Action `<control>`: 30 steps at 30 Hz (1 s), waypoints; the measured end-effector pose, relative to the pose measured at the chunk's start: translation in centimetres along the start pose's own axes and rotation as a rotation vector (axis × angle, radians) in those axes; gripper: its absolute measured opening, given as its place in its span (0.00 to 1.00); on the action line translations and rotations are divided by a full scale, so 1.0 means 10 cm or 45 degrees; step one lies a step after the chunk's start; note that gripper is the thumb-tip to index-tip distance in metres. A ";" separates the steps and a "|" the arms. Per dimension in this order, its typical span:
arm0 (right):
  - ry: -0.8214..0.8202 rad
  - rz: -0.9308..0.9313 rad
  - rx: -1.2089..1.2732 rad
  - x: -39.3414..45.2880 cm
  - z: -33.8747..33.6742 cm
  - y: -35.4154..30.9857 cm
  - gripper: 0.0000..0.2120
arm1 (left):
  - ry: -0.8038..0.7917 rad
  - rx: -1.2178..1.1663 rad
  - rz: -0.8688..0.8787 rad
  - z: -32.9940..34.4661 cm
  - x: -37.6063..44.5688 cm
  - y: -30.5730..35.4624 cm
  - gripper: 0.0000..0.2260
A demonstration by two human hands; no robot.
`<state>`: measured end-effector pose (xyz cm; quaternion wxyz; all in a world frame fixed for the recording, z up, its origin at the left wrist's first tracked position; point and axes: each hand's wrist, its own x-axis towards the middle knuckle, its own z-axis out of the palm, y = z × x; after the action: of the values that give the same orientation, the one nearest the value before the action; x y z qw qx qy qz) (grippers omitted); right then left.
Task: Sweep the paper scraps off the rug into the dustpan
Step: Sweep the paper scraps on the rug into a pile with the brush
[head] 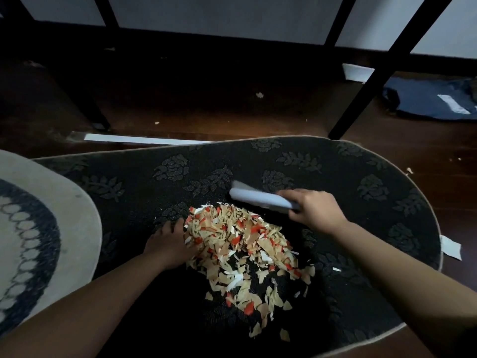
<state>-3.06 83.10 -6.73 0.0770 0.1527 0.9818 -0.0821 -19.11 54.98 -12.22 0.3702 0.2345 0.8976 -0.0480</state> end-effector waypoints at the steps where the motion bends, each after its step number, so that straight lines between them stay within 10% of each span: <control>1: 0.008 -0.036 0.029 -0.02 -0.02 0.02 0.23 | 0.008 0.001 0.004 0.00 -0.01 0.00 0.42; 18: 0.206 0.418 0.114 -0.05 -0.12 0.34 0.22 | 0.021 0.005 0.011 0.02 0.00 -0.01 0.41; 30: 0.226 0.000 0.193 -0.22 -0.17 0.12 0.24 | 0.003 -0.006 0.001 0.01 -0.03 -0.02 0.42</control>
<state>-0.87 83.89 -4.87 -0.0219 0.1648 0.9757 -0.1424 -18.97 54.71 -12.13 0.3699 0.2339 0.8980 -0.0456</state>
